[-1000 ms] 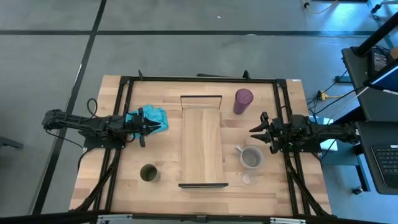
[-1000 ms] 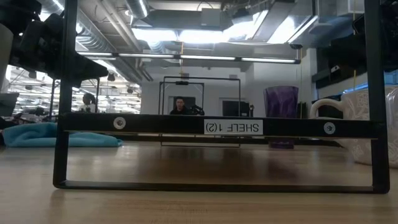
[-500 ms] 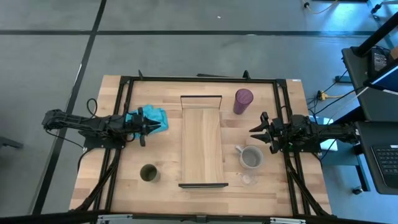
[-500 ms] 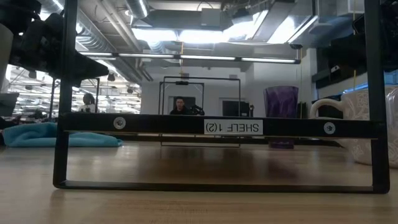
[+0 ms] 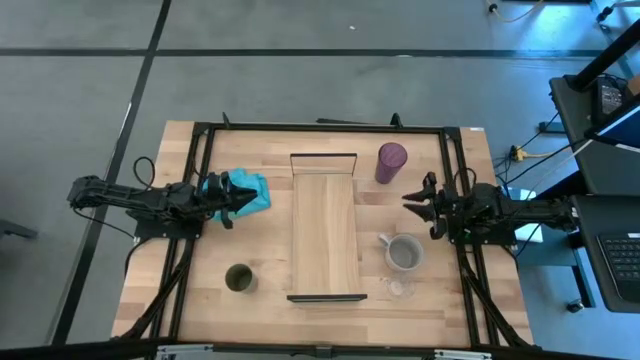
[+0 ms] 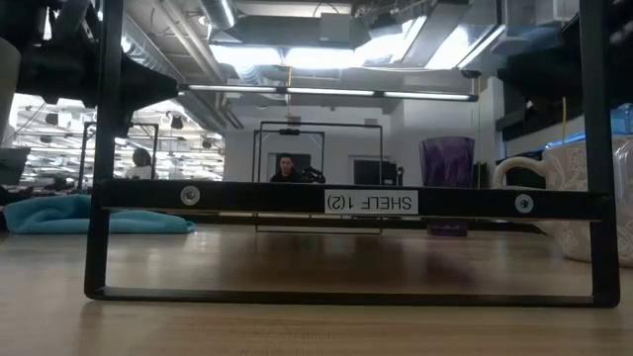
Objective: Stack small to large cups/mugs on shelf
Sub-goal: Put the purple cup on the shelf
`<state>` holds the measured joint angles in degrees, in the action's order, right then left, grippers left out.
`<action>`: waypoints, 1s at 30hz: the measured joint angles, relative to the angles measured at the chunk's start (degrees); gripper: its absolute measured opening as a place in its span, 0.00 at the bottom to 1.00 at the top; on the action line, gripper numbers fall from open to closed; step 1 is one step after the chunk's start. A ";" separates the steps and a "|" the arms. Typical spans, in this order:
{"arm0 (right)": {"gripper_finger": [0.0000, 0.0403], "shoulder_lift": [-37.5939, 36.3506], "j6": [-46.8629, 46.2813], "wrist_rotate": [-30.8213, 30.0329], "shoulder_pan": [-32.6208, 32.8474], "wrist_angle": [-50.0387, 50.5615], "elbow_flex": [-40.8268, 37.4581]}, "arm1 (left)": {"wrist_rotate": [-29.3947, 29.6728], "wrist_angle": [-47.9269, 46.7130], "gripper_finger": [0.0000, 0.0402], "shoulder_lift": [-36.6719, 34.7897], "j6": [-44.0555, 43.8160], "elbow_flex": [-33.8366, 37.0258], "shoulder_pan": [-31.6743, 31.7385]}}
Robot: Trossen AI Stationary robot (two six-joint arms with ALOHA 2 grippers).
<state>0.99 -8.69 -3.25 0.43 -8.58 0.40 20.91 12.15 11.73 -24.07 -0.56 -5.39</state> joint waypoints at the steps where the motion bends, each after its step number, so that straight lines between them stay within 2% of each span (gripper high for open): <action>1: 0.28 0.00 0.12 -1.43 0.00 -1.20 0.00 | 0.00 0.39 0.15 0.00 -0.10 0.00 0.00; 10: 0.28 0.00 0.28 -9.15 0.00 -9.06 0.00 | 0.16 0.85 0.15 0.00 -0.84 0.00 0.00; 13: 0.28 -0.01 2.96 -9.01 0.00 -13.31 0.00 | 1.45 0.82 0.15 0.00 -0.86 0.00 0.02; 17: 0.28 -0.02 8.64 -5.82 0.00 -21.55 0.00 | 2.19 0.82 0.15 0.00 -0.86 0.00 0.02; 20: 0.28 -0.02 12.04 -6.16 0.00 -26.98 0.00 | 2.21 0.82 0.15 0.00 -0.86 0.00 0.02; 30: 0.28 -0.02 5.96 -6.16 0.00 -29.41 0.00 | 2.33 1.41 0.15 0.02 -1.03 0.00 0.00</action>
<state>0.97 -2.72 -9.41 0.43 -37.99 0.40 23.23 13.56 11.75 -25.10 -0.56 -5.39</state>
